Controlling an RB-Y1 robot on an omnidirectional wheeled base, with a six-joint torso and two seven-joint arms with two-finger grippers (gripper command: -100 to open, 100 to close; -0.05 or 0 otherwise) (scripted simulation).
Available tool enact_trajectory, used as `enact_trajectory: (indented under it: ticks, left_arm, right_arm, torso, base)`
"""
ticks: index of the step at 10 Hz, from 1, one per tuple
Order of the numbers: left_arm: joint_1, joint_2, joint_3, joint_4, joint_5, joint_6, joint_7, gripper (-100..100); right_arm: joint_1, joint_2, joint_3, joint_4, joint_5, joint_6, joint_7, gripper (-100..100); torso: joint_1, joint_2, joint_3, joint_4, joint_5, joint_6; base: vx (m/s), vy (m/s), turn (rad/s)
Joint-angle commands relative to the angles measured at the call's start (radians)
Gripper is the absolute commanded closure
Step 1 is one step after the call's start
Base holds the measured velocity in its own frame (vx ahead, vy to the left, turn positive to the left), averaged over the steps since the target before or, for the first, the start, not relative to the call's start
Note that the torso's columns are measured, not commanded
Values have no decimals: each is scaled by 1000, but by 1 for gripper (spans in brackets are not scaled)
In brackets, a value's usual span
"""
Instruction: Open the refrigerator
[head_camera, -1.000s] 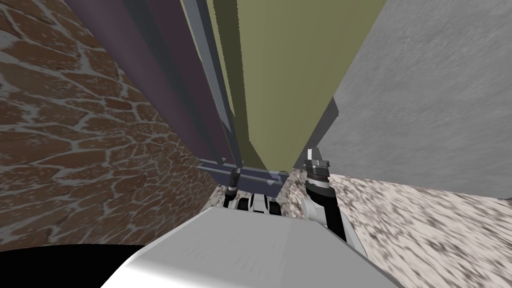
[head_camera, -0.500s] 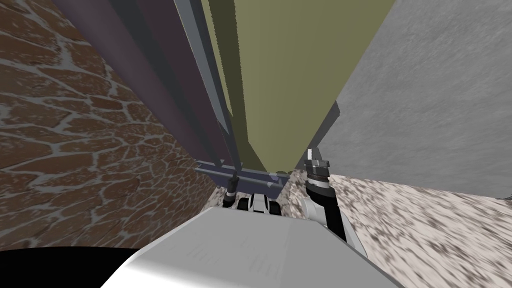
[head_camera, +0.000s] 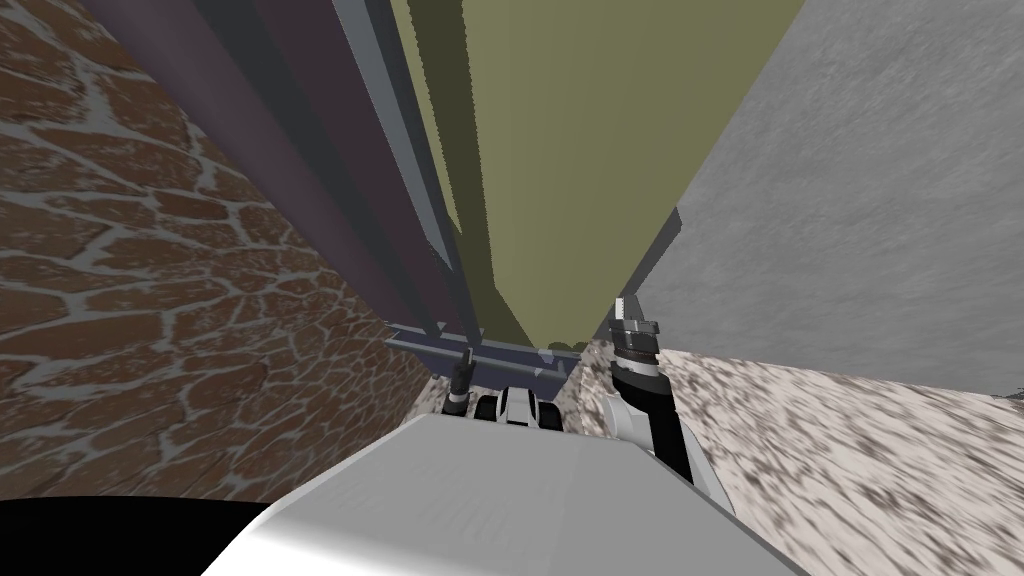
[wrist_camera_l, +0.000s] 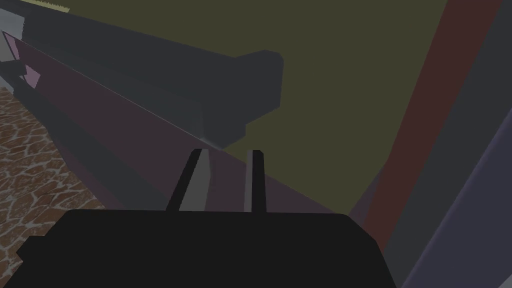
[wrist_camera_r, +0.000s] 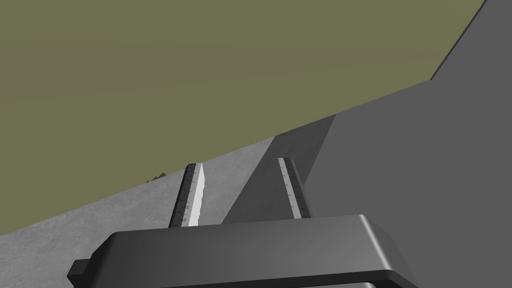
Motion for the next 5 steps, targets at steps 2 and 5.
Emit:
enact_trajectory:
  ticks: [2, 5]
  left_arm:
    - [-4, 30, 0, 15, 2, 96, 4, -100]
    - [-5, 49, 0, 26, 5, 139, 10, -100]
  right_arm:
    - [0, 0, 0, 0, 0, 0, 0, 0]
    - [0, 0, 0, 0, 0, 0, 0, 0]
  torso:
    - [0, -1, -1, 0, 0, 0]
    - [0, -2, -1, 0, 0, 0]
  base:
    - [0, 0, 0]
    - [0, 0, 0]
